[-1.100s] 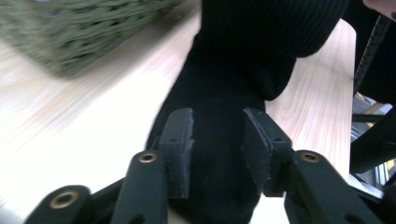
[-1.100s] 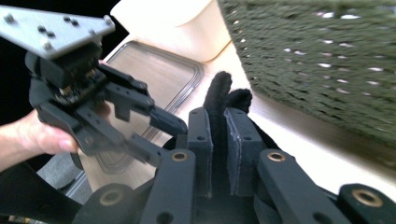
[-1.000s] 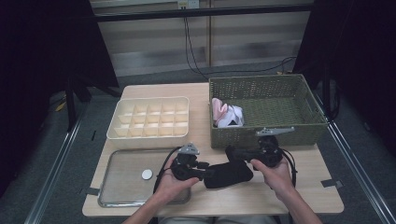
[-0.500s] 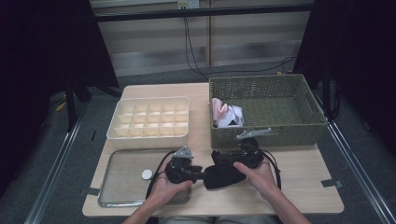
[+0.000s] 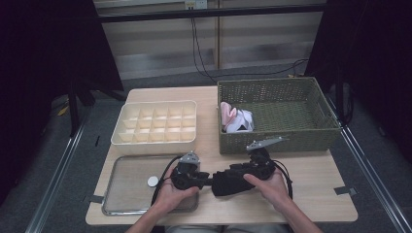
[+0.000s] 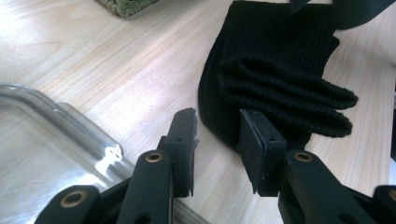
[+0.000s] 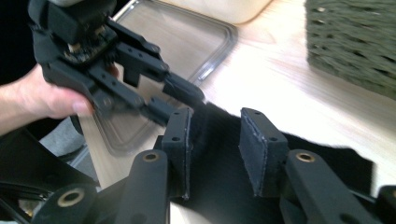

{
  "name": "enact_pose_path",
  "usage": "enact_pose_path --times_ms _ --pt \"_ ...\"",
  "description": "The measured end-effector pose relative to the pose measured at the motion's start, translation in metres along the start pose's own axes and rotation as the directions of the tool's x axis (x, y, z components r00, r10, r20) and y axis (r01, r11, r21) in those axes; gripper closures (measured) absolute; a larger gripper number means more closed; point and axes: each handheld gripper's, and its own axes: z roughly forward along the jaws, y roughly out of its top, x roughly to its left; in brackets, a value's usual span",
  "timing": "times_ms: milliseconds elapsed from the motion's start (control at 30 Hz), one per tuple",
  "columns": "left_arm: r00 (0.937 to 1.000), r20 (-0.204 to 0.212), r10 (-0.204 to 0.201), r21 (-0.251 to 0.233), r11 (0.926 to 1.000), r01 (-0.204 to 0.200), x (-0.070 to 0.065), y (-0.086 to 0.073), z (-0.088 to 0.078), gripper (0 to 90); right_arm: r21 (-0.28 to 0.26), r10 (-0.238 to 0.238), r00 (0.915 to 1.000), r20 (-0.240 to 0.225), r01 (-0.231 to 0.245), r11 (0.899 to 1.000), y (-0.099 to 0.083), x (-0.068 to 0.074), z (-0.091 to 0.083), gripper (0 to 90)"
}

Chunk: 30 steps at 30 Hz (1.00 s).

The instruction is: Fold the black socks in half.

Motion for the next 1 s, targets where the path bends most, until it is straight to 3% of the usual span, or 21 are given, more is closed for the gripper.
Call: enact_pose_path --times_ms 200,433,500,667,800,867,1000 --pt "0.9999 0.009 -0.013 -0.03 0.9995 0.013 0.003 0.004 -0.008 66.3 0.037 -0.003 0.9999 0.013 0.003 0.999 -0.018 -0.004 -0.005 78.4" --pt "0.9996 0.024 0.012 0.013 0.9998 -0.013 -0.004 0.005 0.005 67.8 0.131 -0.01 0.9998 -0.017 0.012 0.991 -0.029 0.001 0.022 81.6" --pt "0.9998 0.021 -0.005 0.008 1.0 0.004 -0.003 0.005 0.006 68.7 0.139 -0.004 1.0 -0.001 0.004 0.99 -0.029 0.001 0.027 82.0" --pt "0.9996 0.021 -0.019 -0.037 0.9991 0.02 0.001 0.008 0.003 68.3 0.125 -0.005 0.9999 0.015 0.003 0.992 -0.028 0.0 0.036 84.6" --pt "0.9991 0.042 0.004 -0.058 0.9983 -0.001 -0.006 0.014 -0.002 67.4 0.113 -0.006 0.9999 0.011 0.005 0.994 -0.027 0.002 0.032 82.3" --pt "0.9988 0.047 0.01 -0.07 0.9975 -0.007 -0.01 0.018 -0.002 67.4 0.081 0.001 1.0 -0.002 -0.001 0.997 -0.024 0.001 0.02 85.7" --pt "0.9983 0.052 0.028 -0.065 0.9976 -0.024 -0.013 0.026 0.002 67.9 0.025 0.012 0.9995 0.028 -0.013 1.0 -0.019 -0.007 -0.006 87.1"
